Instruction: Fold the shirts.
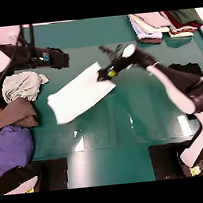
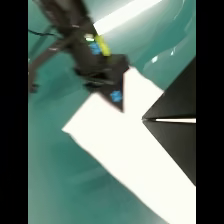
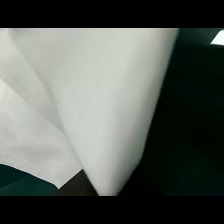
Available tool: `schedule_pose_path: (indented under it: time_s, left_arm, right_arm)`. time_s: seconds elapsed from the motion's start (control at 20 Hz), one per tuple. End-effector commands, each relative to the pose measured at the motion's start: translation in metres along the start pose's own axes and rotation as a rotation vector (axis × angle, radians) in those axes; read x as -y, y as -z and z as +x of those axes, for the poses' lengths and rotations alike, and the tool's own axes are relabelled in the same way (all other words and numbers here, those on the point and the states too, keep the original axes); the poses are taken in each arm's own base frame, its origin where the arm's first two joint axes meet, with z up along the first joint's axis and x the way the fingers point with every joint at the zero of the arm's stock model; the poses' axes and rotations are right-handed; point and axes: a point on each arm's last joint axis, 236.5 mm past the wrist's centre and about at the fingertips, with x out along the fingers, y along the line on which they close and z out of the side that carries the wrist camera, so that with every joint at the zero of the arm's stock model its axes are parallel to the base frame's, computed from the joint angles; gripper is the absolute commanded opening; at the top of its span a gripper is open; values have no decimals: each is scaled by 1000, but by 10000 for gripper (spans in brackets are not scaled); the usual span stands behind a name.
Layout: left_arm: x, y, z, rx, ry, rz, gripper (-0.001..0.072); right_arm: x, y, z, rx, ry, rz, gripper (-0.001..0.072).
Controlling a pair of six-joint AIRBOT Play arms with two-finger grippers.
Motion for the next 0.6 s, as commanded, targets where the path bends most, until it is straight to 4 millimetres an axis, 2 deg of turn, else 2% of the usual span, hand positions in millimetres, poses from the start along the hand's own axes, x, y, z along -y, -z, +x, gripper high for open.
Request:
schedule_pose_path:
  time_s: [0.0,0.15,0.3,0.4,0.55]
  left_arm:
    - [32,2,4,8,57,42,24]
    - [36,-4,4,34,69,36,25]
    - [36,-7,4,44,70,32,25]
    - [37,-8,4,50,72,23,25]
    - [38,-8,4,50,76,20,25]
  right_arm:
    - [84,-21,-127,149,225,69,17]
    - [170,0,-244,292,414,213,17]
    - [241,41,-341,445,527,405,17]
    - [275,68,-385,520,567,519,17]
    - [293,80,-423,652,525,617,17]
